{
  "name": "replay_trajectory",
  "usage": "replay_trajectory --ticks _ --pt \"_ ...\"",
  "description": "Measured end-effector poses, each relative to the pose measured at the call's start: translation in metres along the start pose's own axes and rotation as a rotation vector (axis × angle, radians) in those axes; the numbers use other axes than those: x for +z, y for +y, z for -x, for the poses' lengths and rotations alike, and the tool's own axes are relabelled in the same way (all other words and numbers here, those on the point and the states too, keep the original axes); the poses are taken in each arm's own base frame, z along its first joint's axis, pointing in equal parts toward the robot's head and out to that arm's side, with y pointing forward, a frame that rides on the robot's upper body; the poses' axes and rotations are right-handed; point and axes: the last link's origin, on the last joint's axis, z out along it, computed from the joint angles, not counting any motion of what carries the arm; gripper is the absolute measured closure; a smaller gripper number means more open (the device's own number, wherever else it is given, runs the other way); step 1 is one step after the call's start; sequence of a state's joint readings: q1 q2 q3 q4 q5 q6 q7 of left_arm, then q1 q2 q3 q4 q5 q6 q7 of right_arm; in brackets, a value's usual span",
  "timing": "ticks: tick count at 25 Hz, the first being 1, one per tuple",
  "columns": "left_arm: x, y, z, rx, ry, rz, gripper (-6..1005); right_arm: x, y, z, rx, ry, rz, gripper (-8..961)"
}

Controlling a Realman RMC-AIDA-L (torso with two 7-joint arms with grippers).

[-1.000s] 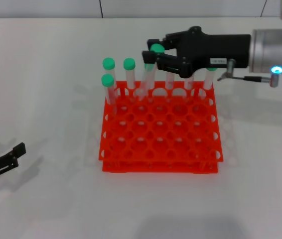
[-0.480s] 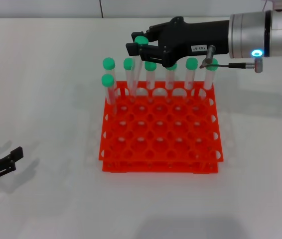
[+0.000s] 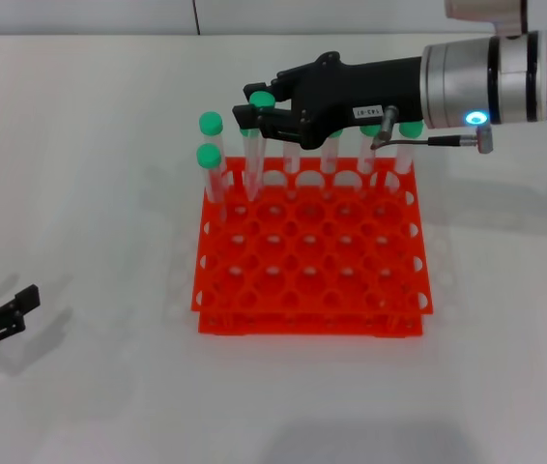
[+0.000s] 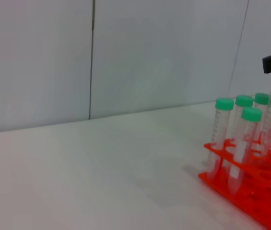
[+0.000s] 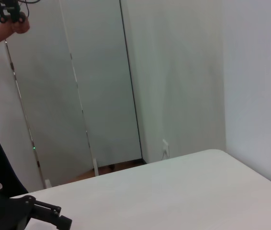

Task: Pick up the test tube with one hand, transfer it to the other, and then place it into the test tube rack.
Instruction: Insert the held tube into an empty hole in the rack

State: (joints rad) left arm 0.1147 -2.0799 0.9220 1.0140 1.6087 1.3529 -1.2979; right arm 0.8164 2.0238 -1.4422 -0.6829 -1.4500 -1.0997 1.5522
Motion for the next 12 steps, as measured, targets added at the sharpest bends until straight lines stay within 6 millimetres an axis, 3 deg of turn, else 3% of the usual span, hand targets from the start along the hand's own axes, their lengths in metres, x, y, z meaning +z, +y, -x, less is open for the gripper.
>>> replay_trajectory --ticks 12 --pt "0.0025 0.0 0.0012 0.003 -0.012 0.005 106 0.0041 -0.0011 -0.0009 -0.017 0.016 -0.019 695"
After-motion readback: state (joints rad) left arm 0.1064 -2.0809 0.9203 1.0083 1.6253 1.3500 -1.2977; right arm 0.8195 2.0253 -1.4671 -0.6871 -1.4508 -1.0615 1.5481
